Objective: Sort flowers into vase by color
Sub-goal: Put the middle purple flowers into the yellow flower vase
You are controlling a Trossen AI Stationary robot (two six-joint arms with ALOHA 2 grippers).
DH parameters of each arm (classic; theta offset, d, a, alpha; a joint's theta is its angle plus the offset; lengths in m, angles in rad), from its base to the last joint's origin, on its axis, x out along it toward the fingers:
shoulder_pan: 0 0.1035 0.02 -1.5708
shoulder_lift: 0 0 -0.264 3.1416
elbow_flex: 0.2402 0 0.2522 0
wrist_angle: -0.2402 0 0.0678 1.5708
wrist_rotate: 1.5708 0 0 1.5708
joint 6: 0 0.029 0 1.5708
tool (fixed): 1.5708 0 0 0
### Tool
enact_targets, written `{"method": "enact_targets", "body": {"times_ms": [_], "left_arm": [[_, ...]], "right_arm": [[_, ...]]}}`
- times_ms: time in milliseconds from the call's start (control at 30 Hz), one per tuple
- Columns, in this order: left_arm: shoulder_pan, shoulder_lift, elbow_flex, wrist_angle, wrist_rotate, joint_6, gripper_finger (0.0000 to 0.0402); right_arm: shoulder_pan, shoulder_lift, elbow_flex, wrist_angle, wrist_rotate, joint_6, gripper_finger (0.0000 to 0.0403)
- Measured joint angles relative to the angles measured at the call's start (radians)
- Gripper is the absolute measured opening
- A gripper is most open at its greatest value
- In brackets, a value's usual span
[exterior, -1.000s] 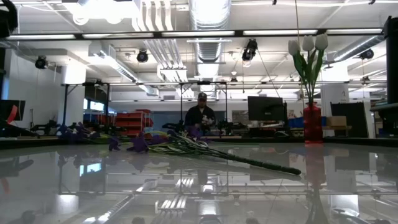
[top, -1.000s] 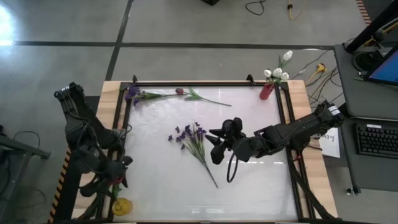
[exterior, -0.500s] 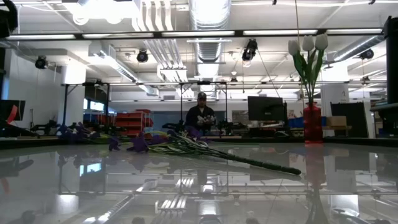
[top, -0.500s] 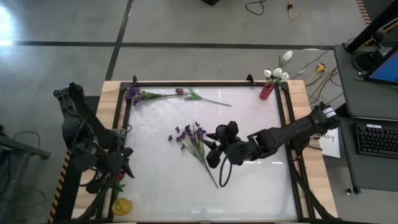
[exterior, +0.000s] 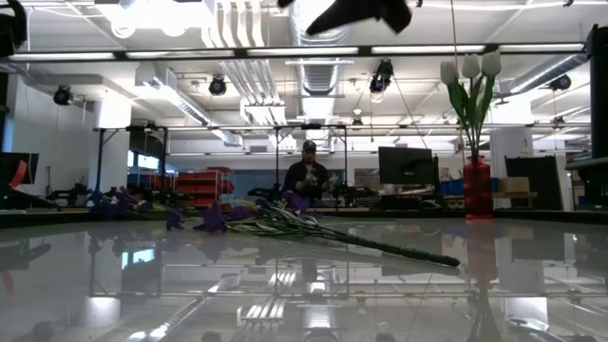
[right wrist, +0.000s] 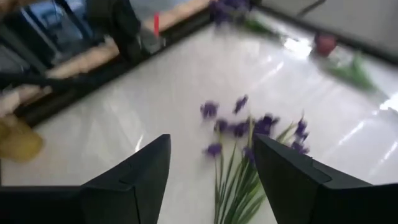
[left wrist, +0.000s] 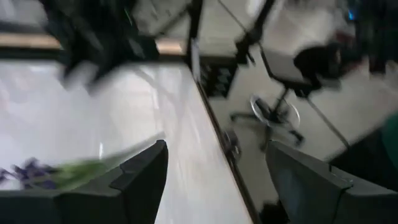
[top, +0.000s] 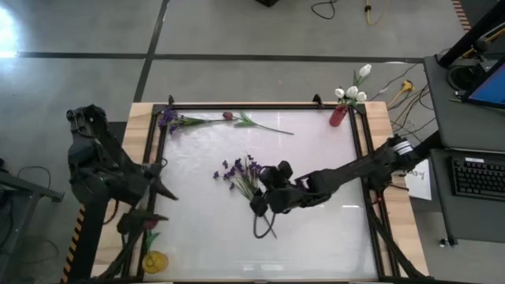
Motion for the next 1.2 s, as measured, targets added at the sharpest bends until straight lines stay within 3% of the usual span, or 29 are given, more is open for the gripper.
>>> {"method": "enact_targets", "body": {"times_ms": [367, 633, 900, 1200], "left_arm": [[0.0, 0.031, 0.123, 0.006, -0.321, -0.033, 0.024], [0.012, 0.105, 0.094, 0.019, -0.494, -0.185, 0.024], [0.124, 0.158, 0.086, 0.035, -0.625, -0.355, 0.0239], [0.222, 0.204, 0.088, 0.042, -0.611, -0.436, 0.0239]], "right_arm": [[-0.077, 0.279, 0.001, 0.021, -0.247, -0.136, 0.023], [-0.08, 0.434, 0.035, 0.011, -0.262, -0.121, 0.0227], [-0.084, 0.461, 0.046, -0.002, -0.265, -0.043, 0.0169], [-0.089, 0.457, 0.043, 0.021, -0.216, -0.063, 0.0058]]}}
